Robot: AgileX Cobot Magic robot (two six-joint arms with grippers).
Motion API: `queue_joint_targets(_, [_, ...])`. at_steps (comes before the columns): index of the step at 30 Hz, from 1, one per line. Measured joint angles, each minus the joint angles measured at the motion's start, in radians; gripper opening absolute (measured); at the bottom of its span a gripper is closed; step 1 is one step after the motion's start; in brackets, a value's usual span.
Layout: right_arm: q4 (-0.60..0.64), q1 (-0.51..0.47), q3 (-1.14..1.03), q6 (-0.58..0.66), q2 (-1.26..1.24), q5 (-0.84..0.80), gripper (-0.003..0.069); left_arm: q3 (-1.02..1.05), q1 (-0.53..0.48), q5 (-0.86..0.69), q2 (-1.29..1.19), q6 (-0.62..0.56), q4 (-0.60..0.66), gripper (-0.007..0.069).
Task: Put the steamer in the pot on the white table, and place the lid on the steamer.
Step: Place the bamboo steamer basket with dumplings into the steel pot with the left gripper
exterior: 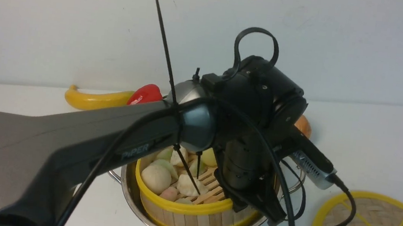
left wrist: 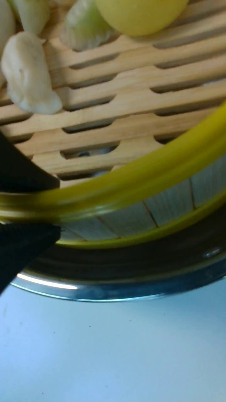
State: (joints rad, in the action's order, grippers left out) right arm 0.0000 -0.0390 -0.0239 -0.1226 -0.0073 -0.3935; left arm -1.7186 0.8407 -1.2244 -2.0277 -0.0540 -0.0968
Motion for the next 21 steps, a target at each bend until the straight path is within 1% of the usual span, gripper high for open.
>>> queue_joint_targets(5, [0.000,0.000,0.000,0.000,0.000,0.000,0.0241,-0.007,0.000,0.006,0.003,-0.022,0.022,0.0302])
queue_joint_targets(8, [0.000,0.000,0.000,0.000,0.000,0.000,0.0241,-0.009,0.000,0.006,0.003,-0.023,0.022,0.0342])
queue_joint_targets(12, [0.000,0.000,0.000,0.000,0.000,0.000,0.0241,-0.034,0.000,-0.001,0.003,-0.023,0.010,0.0355])
queue_joint_targets(17, [0.000,0.000,0.000,0.000,0.000,0.000,0.0241,-0.123,0.000,-0.001,0.003,-0.024,-0.004,0.0356])
queue_joint_targets(21, [0.000,0.000,0.000,0.000,0.000,0.000,0.0241,-0.227,0.000,-0.003,0.009,-0.022,-0.065,0.0356])
